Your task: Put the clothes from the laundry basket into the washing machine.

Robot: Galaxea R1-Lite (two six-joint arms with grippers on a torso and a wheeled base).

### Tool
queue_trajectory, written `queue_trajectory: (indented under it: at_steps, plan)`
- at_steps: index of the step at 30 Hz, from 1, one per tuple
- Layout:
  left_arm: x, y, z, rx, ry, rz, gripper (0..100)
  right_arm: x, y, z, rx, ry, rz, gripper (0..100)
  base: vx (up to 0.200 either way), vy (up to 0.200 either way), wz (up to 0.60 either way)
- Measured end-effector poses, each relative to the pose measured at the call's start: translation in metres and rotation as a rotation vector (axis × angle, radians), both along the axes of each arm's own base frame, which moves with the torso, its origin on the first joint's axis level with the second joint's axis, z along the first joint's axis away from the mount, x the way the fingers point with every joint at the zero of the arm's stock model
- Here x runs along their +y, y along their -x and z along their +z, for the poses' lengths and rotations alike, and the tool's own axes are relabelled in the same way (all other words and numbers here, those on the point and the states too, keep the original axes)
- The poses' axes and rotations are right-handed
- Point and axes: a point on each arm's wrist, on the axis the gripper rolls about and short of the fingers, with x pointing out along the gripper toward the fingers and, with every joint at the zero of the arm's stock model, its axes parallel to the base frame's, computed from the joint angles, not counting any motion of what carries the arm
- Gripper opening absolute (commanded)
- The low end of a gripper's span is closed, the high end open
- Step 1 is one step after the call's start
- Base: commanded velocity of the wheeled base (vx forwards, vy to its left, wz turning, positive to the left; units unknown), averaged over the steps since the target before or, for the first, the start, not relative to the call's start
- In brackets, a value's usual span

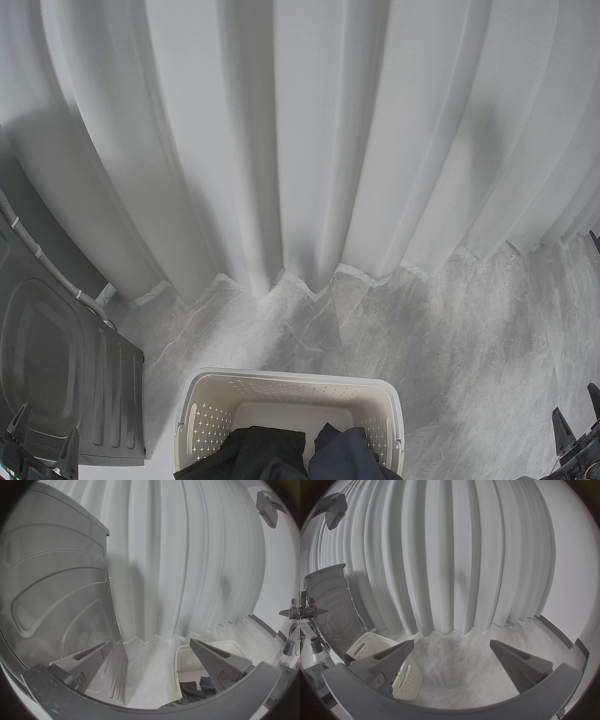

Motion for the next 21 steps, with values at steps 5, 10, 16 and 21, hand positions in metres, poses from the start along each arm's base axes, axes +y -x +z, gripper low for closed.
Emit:
queue_trajectory:
  at_steps: [5,10,16,21]
  plan:
    - [0.0,0.0,0.0,0.0,0.003,0.002,100,0.0,0.0,0.0,0.0,0.0,0.0,100,-0.12,0.0,0.0]
    - [0.0001,0.0,0.0,0.0,0.003,0.001,100,0.0,0.0,0.0,0.0,0.0,0.0,100,-0.2,0.0,0.0]
    - [0.0,0.0,0.0,0.0,0.003,0.002,100,0.0,0.0,0.0,0.0,0.0,0.0,100,-0.2,0.0,0.0]
    - [0.0001,0.0,0.0,0.0,0.003,0.001,100,0.0,0.0,-0.0001,0.001,0.0,0.0,100,-0.2,0.0,0.0]
